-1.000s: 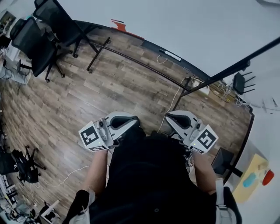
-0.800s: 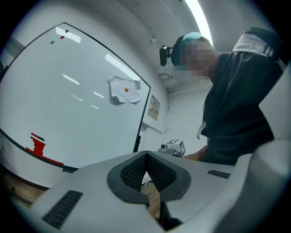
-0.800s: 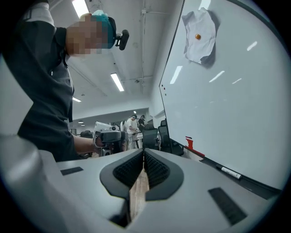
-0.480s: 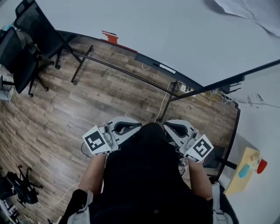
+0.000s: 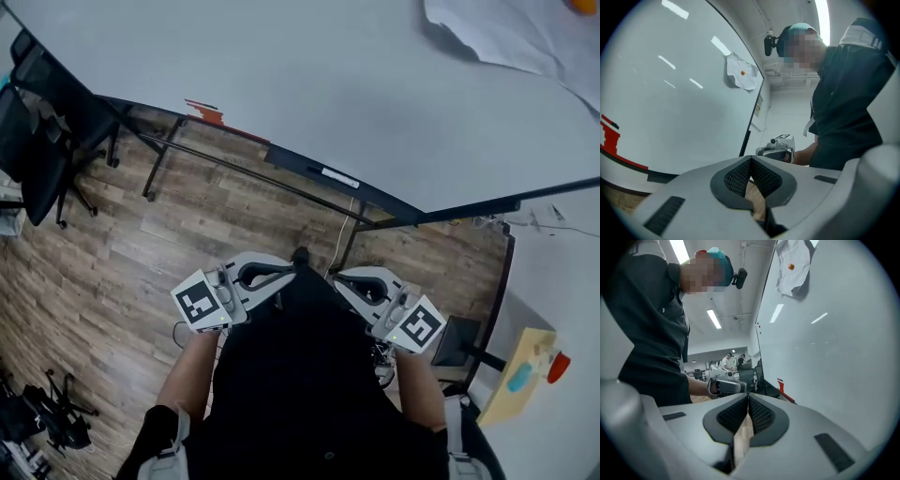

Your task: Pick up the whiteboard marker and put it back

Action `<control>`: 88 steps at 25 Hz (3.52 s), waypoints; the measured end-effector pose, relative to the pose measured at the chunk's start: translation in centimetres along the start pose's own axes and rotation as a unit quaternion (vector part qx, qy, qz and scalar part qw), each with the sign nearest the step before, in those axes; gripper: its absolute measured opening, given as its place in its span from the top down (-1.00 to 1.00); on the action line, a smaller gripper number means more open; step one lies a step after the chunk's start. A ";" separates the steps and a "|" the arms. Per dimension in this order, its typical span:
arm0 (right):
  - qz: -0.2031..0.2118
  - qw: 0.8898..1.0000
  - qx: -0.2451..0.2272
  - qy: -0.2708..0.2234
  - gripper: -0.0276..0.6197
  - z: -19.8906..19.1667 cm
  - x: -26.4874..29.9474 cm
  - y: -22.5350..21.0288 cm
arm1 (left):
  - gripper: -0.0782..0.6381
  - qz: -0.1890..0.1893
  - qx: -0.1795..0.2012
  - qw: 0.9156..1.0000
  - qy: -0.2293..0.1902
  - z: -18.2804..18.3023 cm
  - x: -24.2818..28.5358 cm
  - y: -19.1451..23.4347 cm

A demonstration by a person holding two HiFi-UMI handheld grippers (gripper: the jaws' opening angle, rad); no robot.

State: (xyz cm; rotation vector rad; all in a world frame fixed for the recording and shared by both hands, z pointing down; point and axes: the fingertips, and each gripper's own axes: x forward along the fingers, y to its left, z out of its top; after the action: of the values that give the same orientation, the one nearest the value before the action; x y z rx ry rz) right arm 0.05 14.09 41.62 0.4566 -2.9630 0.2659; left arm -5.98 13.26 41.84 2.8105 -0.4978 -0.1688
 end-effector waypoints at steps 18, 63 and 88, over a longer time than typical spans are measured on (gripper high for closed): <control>-0.019 0.996 -0.088 0.008 0.85 2.8 -0.5 -12.1 | 0.75 0.055 0.104 0.991 0.069 4.2 8.0 10.4; -0.141 0.911 -0.165 0.350 0.84 -11.5 7.7 -22.3 | 0.75 -0.016 0.083 0.995 0.054 2.9 5.7 19.0; -0.195 0.853 -0.221 0.431 0.63 -15.5 7.7 -24.6 | 0.75 -0.043 0.065 0.995 0.056 1.7 5.5 17.5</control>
State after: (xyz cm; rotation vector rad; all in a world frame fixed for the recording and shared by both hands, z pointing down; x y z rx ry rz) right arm 2.00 -8.18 61.68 0.6403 -1.9087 -0.2147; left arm -6.72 -4.84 45.01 2.9501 -0.3764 0.0053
